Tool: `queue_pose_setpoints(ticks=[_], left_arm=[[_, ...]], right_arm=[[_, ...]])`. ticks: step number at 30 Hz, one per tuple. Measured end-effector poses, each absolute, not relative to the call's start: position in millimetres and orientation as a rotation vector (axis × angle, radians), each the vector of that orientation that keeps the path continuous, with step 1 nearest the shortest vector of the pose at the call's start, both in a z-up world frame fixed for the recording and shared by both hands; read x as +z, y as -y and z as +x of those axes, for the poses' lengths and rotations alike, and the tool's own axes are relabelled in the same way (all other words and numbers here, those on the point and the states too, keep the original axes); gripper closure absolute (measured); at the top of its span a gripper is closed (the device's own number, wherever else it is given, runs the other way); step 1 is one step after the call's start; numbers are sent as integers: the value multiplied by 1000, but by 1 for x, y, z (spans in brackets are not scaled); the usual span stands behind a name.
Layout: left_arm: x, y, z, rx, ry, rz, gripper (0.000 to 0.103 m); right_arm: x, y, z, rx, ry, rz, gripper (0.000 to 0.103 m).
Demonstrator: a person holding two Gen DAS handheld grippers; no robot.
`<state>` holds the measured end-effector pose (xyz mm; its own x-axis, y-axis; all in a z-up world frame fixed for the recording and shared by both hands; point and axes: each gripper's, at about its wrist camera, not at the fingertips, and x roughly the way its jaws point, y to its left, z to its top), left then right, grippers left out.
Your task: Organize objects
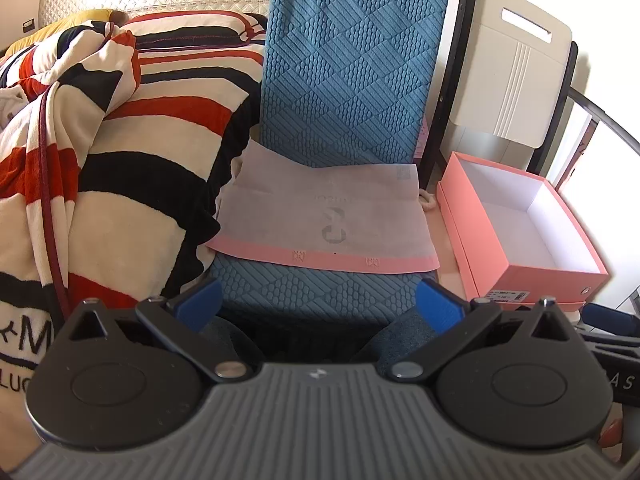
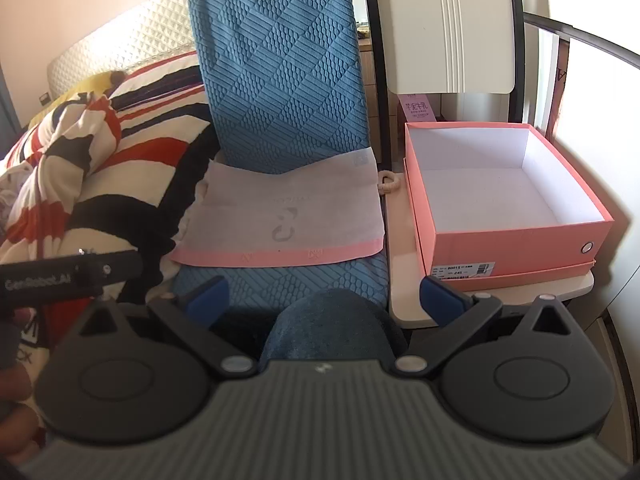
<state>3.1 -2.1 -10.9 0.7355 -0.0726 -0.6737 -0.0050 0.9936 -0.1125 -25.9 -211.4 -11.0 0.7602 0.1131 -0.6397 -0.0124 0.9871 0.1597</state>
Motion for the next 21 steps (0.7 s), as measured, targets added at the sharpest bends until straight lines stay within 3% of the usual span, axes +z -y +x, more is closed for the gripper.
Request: queue_pose_setpoints(ticks=[21], left_arm=[[-5, -8, 17, -7, -710, -119, 0]], right_arm=[[-6, 214, -17, 78, -714, 171, 0]])
